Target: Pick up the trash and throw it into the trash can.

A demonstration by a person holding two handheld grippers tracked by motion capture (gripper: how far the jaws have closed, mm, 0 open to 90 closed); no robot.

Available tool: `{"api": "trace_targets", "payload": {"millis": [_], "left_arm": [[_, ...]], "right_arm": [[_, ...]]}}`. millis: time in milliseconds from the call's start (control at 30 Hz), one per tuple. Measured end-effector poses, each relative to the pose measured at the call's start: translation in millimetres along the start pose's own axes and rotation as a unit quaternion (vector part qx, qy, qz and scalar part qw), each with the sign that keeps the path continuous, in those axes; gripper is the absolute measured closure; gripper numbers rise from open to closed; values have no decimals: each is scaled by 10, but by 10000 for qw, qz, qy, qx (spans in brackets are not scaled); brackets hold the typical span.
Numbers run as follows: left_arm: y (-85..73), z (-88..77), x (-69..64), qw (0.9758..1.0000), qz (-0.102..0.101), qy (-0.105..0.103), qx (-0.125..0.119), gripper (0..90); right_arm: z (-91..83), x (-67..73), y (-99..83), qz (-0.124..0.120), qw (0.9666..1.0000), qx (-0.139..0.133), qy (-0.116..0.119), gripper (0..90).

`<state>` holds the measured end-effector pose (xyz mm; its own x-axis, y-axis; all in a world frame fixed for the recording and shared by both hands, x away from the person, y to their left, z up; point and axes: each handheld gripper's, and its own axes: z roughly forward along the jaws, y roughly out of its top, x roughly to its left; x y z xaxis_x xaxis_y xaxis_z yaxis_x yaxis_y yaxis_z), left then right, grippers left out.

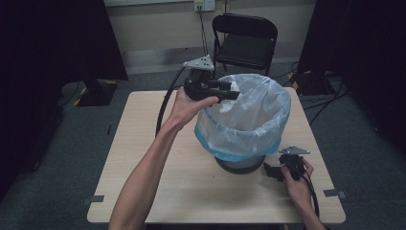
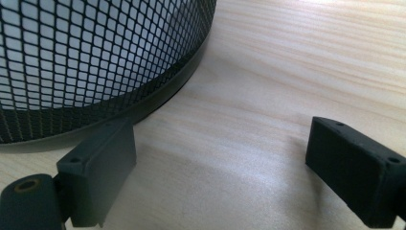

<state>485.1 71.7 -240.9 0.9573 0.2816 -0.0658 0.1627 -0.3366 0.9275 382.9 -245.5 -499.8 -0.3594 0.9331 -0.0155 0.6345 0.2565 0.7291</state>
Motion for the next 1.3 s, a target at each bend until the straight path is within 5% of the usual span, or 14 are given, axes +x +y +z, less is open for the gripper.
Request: {"api": "trace_targets", "payload": {"millis": [200, 367, 467, 633, 767, 800, 900, 1033, 1200, 1267, 1300], "left_arm": [[-15, -6, 13, 9999, -35, 86, -54, 299], [-15, -42, 4, 10000, -21, 18, -90, 243], [-28, -73, -5, 9998, 64, -34, -171, 384], [-47, -88, -27, 9996, 213, -124, -136, 842], [-38, -72, -39, 9994, 230, -125, -208, 889], [-40, -72, -38, 9994, 212, -117, -247, 841], [-54, -71, -28, 9996, 90, 66, -261, 467], [-93, -75, -28, 9998, 2, 97, -191, 296], [-41, -81, -114, 9991, 271, -20, -310, 398], [2, -88, -152, 9979, 410, -249, -442, 516], [7, -70, -142, 9983, 512, -137, -223, 646]], "right_arm": [[0, 0, 0, -1, 10000, 0, -1, 94], [0, 0, 0, 1, 10000, 0, -1, 93], [0, 0, 0, 0, 10000, -2, -1, 94], [0, 0, 0, 0, 10000, 0, -1, 94], [0, 0, 0, 0, 10000, 0, 0, 94], [0, 0, 0, 0, 10000, -1, 0, 94], [0, 0, 0, 1, 10000, 0, -1, 94], [0, 0, 0, 1, 10000, -1, -1, 94], [0, 0, 0, -3, 10000, 0, 0, 94], [0, 0, 0, 0, 10000, -1, 0, 94], [0, 0, 0, 0, 10000, 0, -1, 94]]}}
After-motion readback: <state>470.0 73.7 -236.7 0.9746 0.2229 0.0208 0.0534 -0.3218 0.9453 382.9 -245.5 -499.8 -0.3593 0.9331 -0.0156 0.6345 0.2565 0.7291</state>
